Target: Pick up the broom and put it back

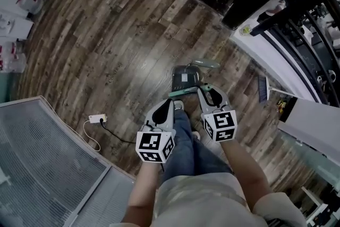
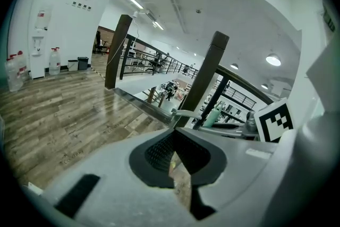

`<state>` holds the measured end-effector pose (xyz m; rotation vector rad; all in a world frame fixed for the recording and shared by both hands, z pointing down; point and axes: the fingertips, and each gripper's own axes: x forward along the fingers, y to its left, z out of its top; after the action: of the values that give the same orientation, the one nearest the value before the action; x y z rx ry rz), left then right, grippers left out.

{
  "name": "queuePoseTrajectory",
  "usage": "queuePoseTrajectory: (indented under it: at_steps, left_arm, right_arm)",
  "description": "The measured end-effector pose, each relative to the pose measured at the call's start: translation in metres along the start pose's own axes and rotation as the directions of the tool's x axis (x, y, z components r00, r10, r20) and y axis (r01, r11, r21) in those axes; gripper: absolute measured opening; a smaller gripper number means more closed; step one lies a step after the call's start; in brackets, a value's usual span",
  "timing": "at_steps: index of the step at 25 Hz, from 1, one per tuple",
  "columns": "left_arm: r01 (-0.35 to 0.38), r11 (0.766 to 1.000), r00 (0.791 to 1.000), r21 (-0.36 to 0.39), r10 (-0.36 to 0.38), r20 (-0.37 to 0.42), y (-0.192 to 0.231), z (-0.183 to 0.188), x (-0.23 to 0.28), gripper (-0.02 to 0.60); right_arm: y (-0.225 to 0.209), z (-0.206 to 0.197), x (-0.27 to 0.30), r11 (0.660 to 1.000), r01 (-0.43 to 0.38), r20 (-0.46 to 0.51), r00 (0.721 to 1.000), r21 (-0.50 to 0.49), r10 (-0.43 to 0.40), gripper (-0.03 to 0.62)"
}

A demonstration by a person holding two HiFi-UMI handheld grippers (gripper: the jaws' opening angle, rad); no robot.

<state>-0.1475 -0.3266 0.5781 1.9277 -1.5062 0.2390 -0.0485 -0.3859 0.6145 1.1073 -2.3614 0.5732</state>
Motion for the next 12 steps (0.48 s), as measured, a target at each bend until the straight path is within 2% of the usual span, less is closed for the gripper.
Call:
queuePoseTrajectory:
  at_steps: [12]
  left_arm:
    - [-0.006,1.0,1.0,-0.01,0.006,-0.009,0.016,-0.004,0.005,0.003]
  right_arm:
    - [0.001,-0.011,0.019,1.0,0.01,-0.028,1.0,0.0,-0.01,0.104]
